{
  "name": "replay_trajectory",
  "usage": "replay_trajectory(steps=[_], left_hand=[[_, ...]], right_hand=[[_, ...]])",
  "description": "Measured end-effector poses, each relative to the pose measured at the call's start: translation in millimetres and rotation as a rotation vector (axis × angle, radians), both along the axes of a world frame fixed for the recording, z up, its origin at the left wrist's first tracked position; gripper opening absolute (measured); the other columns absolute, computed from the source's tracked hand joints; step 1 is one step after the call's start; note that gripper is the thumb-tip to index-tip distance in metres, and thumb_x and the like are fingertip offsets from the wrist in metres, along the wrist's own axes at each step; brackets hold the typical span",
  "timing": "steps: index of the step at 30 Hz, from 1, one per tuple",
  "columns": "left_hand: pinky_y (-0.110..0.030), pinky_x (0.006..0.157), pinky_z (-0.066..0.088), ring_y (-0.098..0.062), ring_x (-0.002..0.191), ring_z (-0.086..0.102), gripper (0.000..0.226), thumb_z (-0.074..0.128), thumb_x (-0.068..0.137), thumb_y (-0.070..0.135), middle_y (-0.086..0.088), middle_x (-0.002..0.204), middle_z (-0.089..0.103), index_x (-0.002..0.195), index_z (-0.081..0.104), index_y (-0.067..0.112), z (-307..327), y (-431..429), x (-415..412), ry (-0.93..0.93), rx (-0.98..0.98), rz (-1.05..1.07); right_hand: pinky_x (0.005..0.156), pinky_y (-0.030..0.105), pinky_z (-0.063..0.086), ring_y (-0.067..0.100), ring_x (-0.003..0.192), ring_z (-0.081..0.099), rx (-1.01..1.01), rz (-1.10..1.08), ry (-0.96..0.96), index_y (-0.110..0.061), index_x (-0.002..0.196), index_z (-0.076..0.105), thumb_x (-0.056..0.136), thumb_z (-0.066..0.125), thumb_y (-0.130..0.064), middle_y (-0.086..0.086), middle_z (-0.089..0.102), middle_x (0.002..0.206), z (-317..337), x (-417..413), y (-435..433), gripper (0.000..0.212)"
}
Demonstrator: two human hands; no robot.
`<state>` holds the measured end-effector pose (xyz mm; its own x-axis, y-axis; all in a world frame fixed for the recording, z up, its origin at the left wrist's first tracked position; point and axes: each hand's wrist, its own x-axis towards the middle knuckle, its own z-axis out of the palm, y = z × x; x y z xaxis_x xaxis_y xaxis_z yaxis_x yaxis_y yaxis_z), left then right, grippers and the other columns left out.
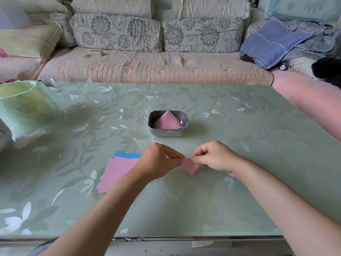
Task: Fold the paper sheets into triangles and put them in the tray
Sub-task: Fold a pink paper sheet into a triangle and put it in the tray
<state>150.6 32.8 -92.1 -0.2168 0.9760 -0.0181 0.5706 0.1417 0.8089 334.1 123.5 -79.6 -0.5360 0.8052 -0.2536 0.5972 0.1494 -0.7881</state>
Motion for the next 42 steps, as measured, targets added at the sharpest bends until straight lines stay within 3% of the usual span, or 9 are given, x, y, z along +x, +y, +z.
replay_trajectory(steps=[5, 10, 14, 19, 24, 28, 32, 37, 42], left_hand=[[-0.006, 0.051, 0.044, 0.014, 0.063, 0.058, 0.01, 0.076, 0.076, 0.031, 0.029, 0.067, 0.064, 0.083, 0.078, 0.038, -5.2, 2.0, 5.1, 0.117, -0.06, 0.072], [-0.017, 0.068, 0.051, 0.0, 0.08, 0.063, 0.013, 0.07, 0.077, 0.034, 0.021, 0.08, 0.071, 0.088, 0.077, 0.039, -5.2, 1.5, 11.2, 0.302, -0.045, 0.065], [-0.028, 0.079, 0.05, -0.01, 0.096, 0.054, 0.014, 0.071, 0.079, 0.035, 0.015, 0.091, 0.064, 0.092, 0.075, 0.038, -3.1, -1.2, 11.2, 0.435, 0.05, 0.037], [-0.028, 0.08, 0.043, -0.015, 0.086, 0.049, 0.025, 0.067, 0.081, 0.005, 0.005, 0.091, 0.06, 0.087, 0.077, 0.027, -4.0, -3.4, 13.0, 0.417, 0.268, -0.248], [-0.035, 0.077, 0.046, -0.02, 0.082, 0.055, 0.033, 0.056, 0.08, -0.006, 0.001, 0.089, 0.068, 0.088, 0.077, 0.018, -8.9, -6.8, 17.7, 0.433, 0.301, -0.383], [-0.032, 0.08, 0.047, -0.017, 0.086, 0.055, 0.036, 0.055, 0.077, -0.003, 0.006, 0.093, 0.067, 0.093, 0.076, 0.022, -6.8, -11.1, 15.9, 0.451, 0.298, -0.406], [-0.026, 0.081, 0.044, -0.016, 0.091, 0.051, 0.039, 0.055, 0.076, 0.006, 0.009, 0.1, 0.062, 0.105, 0.071, 0.026, -5.6, -16.1, 18.1, 0.5, 0.266, -0.419], [-0.026, 0.083, 0.042, -0.016, 0.095, 0.049, 0.037, 0.055, 0.079, 0.016, 0.008, 0.106, 0.059, 0.111, 0.069, 0.03, -6.3, -17.0, 20.4, 0.534, 0.234, -0.427], [-0.025, 0.083, 0.041, -0.016, 0.094, 0.048, 0.035, 0.055, 0.079, 0.021, 0.007, 0.106, 0.057, 0.11, 0.069, 0.03, -5.5, -18.5, 19.5, 0.55, 0.231, -0.431]], right_hand=[[0.066, 0.025, 0.048, 0.007, 0.073, 0.065, 0.199, -0.017, -0.178, -0.035, 0.072, 0.074, 0.074, 0.074, -0.037, -0.017, 0.069, 0.068, -7.7, -4.5, -4.8, 0.003], [0.084, 0.029, 0.043, 0.007, 0.086, 0.057, 0.372, 0.035, -0.287, -0.041, 0.079, 0.064, 0.074, 0.073, -0.047, -0.015, 0.057, 0.09, -8.8, -7.0, -8.3, 0.012], [0.089, 0.031, 0.043, 0.008, 0.087, 0.058, 0.401, 0.041, -0.278, -0.041, 0.083, 0.062, 0.073, 0.075, -0.05, -0.013, 0.055, 0.093, -11.5, -5.5, -9.1, 0.019], [0.078, 0.029, 0.043, 0.008, 0.083, 0.058, 0.383, 0.007, -0.238, -0.039, 0.08, 0.065, 0.067, 0.076, -0.059, -0.013, 0.057, 0.092, -14.1, -6.3, -12.1, 0.026], [0.067, 0.024, 0.042, 0.007, 0.082, 0.061, 0.385, 0.002, -0.231, -0.037, 0.082, 0.068, 0.07, 0.078, -0.047, -0.011, 0.057, 0.092, -18.4, -3.6, -12.0, 0.018], [0.072, 0.023, 0.046, -0.004, 0.076, 0.061, 0.346, 0.03, -0.164, -0.038, 0.086, 0.068, 0.073, 0.079, -0.046, -0.012, 0.057, 0.095, -20.5, 3.9, -7.4, 0.019], [0.065, 0.017, 0.039, -0.013, 0.068, 0.051, 0.303, 0.046, -0.11, -0.043, 0.088, 0.068, 0.074, 0.081, -0.043, -0.013, 0.059, 0.098, -21.7, 9.8, -0.2, 0.019], [0.053, 0.01, 0.037, -0.009, 0.056, 0.049, 0.247, 0.027, -0.063, -0.044, 0.089, 0.068, 0.074, 0.082, -0.042, -0.012, 0.061, 0.099, -22.4, 12.1, 2.7, 0.02], [0.045, 0.013, 0.039, -0.002, 0.045, 0.045, 0.225, 0.002, -0.048, -0.04, 0.087, 0.069, 0.073, 0.084, -0.036, -0.009, 0.062, 0.094, -23.1, 10.1, 3.1, 0.021]])
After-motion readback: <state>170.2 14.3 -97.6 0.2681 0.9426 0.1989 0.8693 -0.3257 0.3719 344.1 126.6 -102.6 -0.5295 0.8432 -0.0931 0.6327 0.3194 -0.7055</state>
